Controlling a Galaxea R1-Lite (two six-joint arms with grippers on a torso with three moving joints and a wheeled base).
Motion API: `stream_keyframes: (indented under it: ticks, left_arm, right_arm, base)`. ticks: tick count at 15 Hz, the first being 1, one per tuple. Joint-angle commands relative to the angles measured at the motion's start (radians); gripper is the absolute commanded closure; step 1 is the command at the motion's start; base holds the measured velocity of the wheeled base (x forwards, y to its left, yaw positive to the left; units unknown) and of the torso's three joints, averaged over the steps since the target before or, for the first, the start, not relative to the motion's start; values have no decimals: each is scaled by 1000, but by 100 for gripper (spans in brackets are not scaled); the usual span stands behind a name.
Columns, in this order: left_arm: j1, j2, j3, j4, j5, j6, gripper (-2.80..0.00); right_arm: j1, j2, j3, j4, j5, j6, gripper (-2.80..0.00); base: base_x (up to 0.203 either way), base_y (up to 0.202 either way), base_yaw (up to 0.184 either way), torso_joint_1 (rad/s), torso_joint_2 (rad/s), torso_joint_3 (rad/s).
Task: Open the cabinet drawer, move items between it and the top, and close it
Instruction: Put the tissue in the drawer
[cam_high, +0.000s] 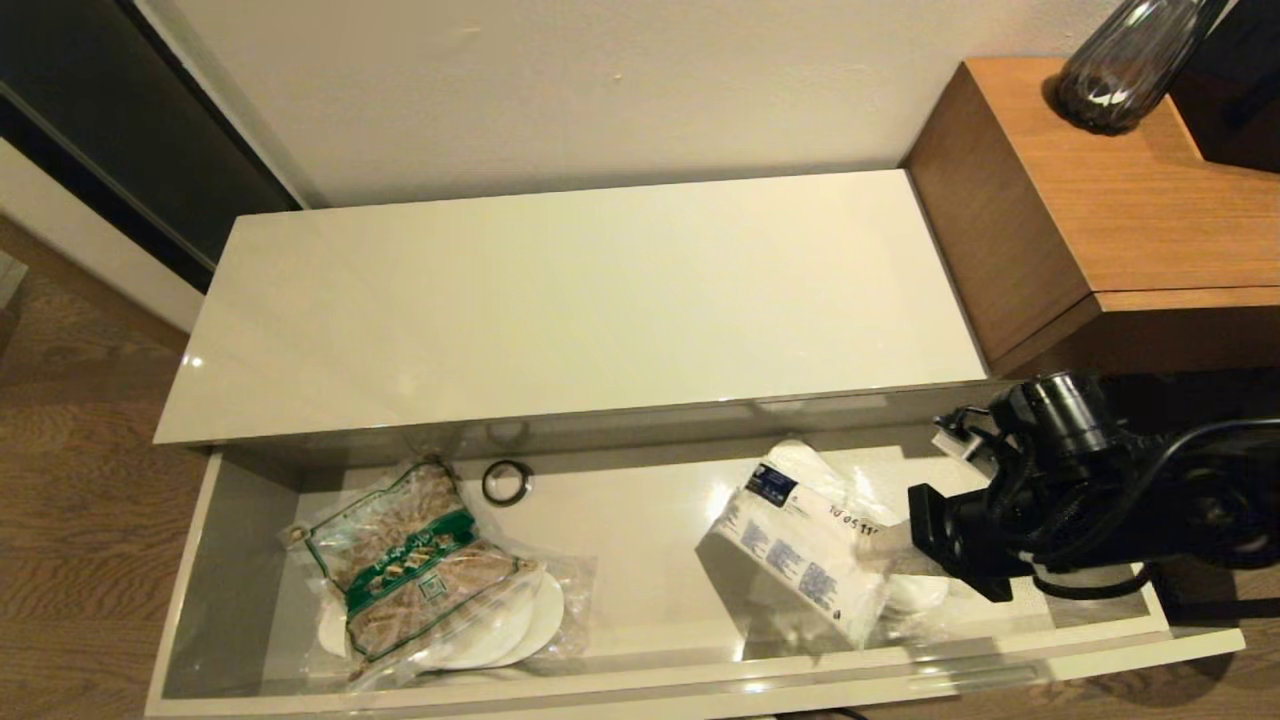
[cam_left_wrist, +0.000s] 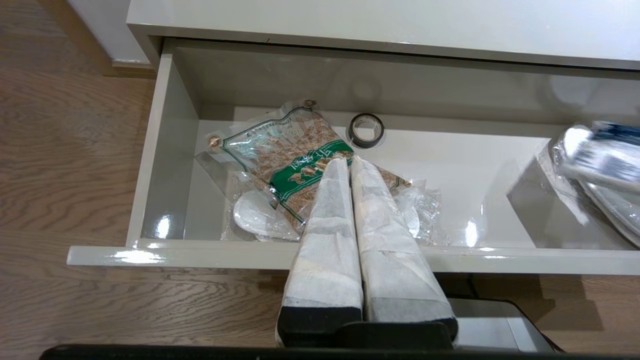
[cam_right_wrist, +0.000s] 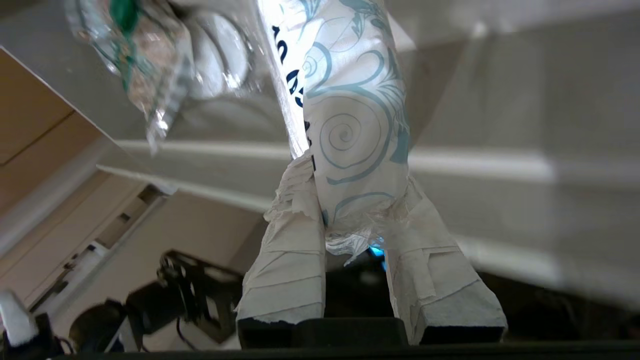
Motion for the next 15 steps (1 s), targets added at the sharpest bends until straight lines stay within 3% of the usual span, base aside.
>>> stream_keyframes:
  ticks: [1, 5, 9, 12, 13, 15]
  left_arm:
    - [0, 1, 0, -1, 1, -1, 0]
    - [0, 1, 0, -1, 0, -1, 0]
    - [0, 1, 0, -1, 1, -1, 0]
    - [0, 1, 0, -1, 1, -1, 0]
    - [0, 1, 0, -1, 1, -1, 0]
    - [0, 1, 0, -1, 1, -1, 0]
  right_arm:
    - [2, 122, -7, -100, 18, 16, 0]
    - [2, 217, -5, -389, 15, 128, 0]
    - [2, 290, -27, -421, -78, 133, 0]
    - [0, 331, -48, -421, -96, 130, 0]
    - [0, 333, -49, -422, -103, 128, -280]
    - [-2, 326, -61, -420, -104, 128, -280]
  base:
    - [0, 0, 0, 0, 0, 0]
    - [0, 0, 0, 0, 0, 0]
    - [0, 0, 0, 0, 0, 0]
    - [0, 0, 0, 0, 0, 0]
    - [0, 0, 0, 0, 0, 0]
    - [0, 0, 0, 0, 0, 0]
